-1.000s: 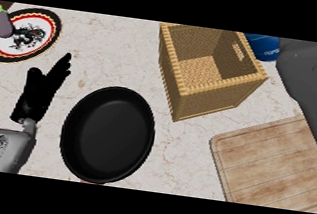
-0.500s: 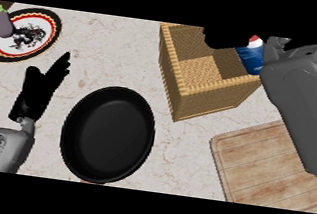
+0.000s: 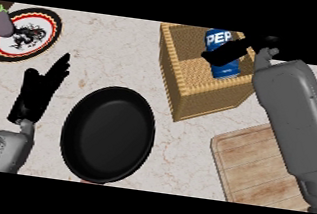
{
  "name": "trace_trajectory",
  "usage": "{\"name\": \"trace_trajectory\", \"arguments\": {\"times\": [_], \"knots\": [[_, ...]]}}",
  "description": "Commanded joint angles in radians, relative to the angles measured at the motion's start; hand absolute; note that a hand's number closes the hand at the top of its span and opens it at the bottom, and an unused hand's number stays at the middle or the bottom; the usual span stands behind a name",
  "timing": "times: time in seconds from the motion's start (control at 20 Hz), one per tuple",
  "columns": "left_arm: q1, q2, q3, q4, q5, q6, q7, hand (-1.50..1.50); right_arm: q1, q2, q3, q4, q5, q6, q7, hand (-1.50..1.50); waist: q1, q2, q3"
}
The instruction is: Pick the can from the cutting board and place it in the basket
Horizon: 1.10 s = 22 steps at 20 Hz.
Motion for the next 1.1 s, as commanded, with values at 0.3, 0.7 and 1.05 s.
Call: {"name": "trace_trajectory", "arguments": {"times": [0.3,0.7,1.05], "knots": [[-0.026,-0.014,0.007,0.0,-0.007,0.003,0.018,0.0,0.055,-0.019,-0.181,-0.024,-0.004,-0.233,-0.121,-1.5,-0.008,-0.001,0.0],[0.005,-0.044,-0.013,-0.049,-0.023,0.023,0.058,0.0,0.089,-0.119,-0.383,-0.09,-0.137,-0.202,0.02,-1.5,-0.016,-0.008,0.0],[-0.031,-0.006,0.033,0.04,-0.02,-0.01,-0.009,0.0,0.276,-0.298,-0.539,0.0,-0.276,-0.043,-0.211,-1.5,-0.013,0.0,0.0]]}}
